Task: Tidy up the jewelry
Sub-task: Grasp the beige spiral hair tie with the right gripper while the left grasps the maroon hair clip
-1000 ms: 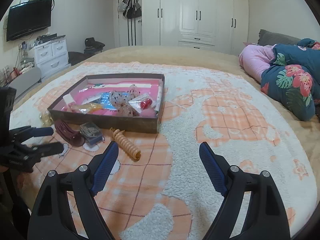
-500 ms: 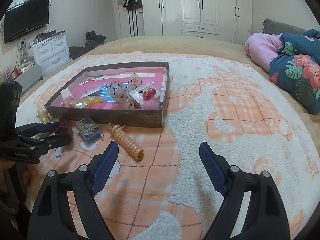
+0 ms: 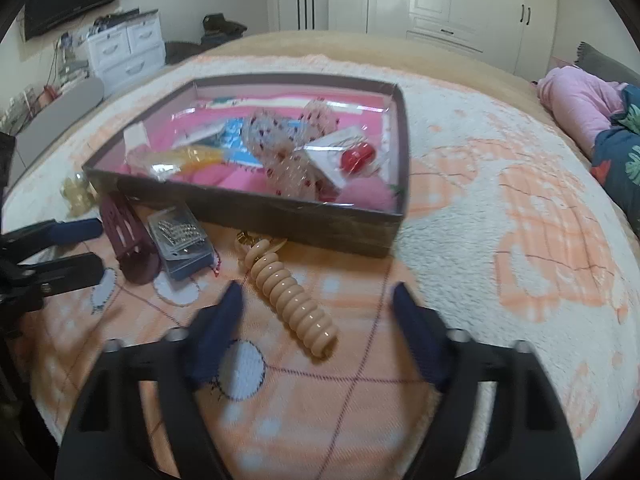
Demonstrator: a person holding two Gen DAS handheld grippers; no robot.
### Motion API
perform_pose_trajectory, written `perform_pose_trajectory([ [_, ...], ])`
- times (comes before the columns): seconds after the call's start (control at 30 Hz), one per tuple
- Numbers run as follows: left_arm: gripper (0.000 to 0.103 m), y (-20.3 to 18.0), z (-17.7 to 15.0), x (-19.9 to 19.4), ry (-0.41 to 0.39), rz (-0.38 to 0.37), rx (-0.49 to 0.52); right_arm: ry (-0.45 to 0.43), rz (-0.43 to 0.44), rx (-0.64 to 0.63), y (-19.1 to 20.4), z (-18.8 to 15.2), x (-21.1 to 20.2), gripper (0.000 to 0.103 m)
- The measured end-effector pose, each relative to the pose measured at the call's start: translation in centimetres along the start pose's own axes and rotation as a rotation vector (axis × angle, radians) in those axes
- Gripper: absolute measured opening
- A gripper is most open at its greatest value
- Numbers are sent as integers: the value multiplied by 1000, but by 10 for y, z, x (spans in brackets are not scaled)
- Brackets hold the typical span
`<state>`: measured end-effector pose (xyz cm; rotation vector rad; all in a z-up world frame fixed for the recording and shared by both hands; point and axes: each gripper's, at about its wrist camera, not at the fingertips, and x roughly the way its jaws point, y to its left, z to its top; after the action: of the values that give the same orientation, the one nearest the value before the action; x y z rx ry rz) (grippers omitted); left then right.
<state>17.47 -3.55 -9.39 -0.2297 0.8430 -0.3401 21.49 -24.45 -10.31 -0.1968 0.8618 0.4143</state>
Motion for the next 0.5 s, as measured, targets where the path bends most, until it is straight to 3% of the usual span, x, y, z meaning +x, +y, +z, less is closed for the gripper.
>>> perform_pose_trajectory([
  [0.07,90,1,1,-2,3,-30,-32,-8,32,-21,4,-2,-1,34],
  [0.1,90,2,1,-2,4,-39,-52,-14,39,-32,6,-3,-4,34],
  [0.13,90,4,2,-2,0,-46,-77,-17,54,-44,8,-6,-7,22],
  [0.17,90,7,3,-2,-5,-57,-106,-20,65,-48,10,-8,-9,17],
  [0.43,90,30,13,0,-44,-113,-307,-51,72,-19,7,-20,-27,17],
  [0.47,89,31,14,-1,-53,-114,-310,-54,70,-14,6,-20,-28,17],
  [0.5,82,32,14,0,-59,-110,-314,-59,69,-7,4,-20,-30,17],
])
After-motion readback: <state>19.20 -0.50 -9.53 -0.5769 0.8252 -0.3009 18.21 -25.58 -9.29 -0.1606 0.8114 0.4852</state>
